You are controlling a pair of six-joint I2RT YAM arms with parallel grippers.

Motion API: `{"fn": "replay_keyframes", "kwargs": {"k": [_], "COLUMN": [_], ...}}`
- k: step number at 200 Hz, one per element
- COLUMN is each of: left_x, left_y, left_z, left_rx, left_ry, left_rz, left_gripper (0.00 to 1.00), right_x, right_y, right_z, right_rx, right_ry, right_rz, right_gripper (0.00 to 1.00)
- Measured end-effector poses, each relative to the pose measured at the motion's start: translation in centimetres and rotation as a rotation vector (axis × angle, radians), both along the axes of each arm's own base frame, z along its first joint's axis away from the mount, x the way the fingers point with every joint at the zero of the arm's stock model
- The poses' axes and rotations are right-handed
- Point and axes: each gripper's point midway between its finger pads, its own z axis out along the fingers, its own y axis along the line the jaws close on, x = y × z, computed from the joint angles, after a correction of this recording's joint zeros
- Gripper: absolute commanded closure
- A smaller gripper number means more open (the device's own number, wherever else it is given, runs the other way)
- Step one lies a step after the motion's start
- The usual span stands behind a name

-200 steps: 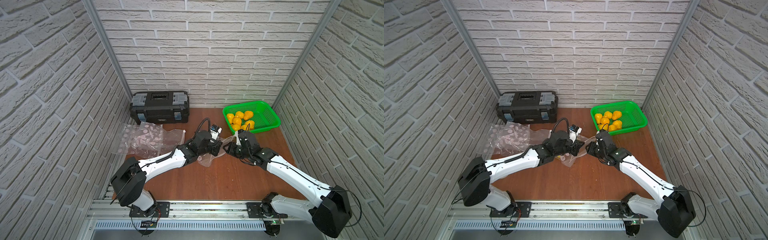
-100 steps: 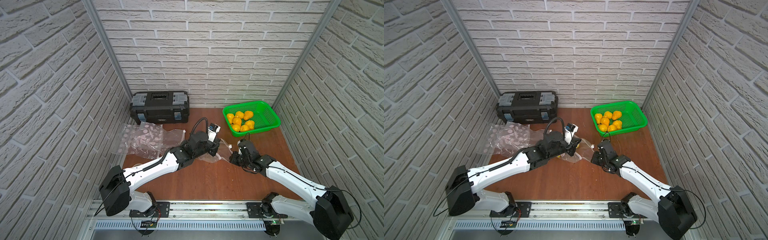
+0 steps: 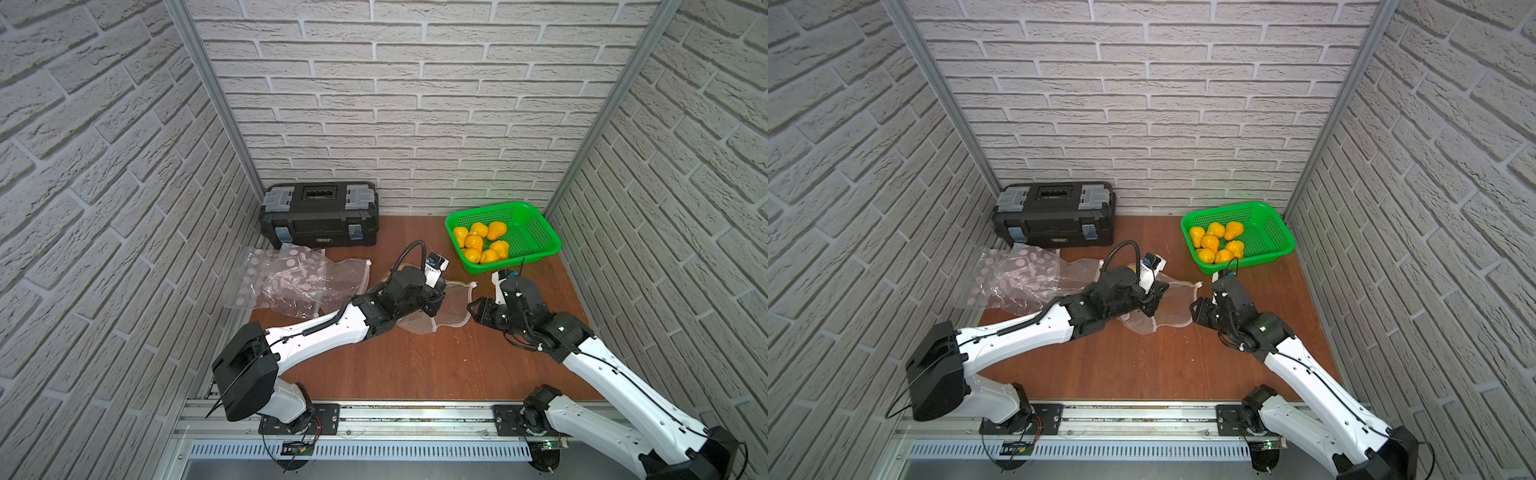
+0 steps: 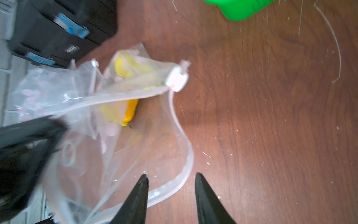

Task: Open the zip-top bag and take out the pear
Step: Open the zipper of the food storage bag at the center of the board, then pick up the pear from the zipper food storage bag.

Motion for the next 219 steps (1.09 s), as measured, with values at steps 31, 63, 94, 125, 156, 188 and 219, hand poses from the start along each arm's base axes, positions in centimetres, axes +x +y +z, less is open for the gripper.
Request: {"fn": "replay_keyframes", "kwargs": {"k": [31,63,94,125,156,188,219], "left_x": [0.1,0.0,-0.6,-0.2,-1.0,-1.1,-0.5], "left_y": [-0.2,-0.5,-1.0,-0.6,-1.0,-1.0,-0.7], "left_z": [0.4,0.9,1.2,1.0,1.4,1.2,2.1], "left_rx": [-0.021,-0.042,-0.052,-0.030,-0.035,-0.027,-0.020], "left_ry": [-0.008,-0.013,-0.020,-0.038,-0.044,-0.039,-0.048], "left_rz": [0.001,0.000,-0.009,0.033,0.017,0.014,0.042], "left_gripper": [1.00,1.00,1.00,1.00,1.00,0.93,0.55], "right_x": [0.4,2.4,4.5,6.3,7.7,8.7,9.0], "right_y": [2.6,6.4,9.7,11.3,11.9,12.2,11.6], "right_z": [0.8,-2.2,-4.7,-7.1,-8.7,-8.6,-9.2], "right_rx": [0.086,0.183,0.263,0.337,0.355,0.374,0.336], "right_ry": [-0.007,0.041,0.065,0.053,0.027,-0.036,-0.051], "right_rz": [0.048,0.069,0.072,0.039,0.021,0.039,0.069], "right_gripper": [0.79,0.85,0.88,0.89,0.88,0.81,0.78]}}
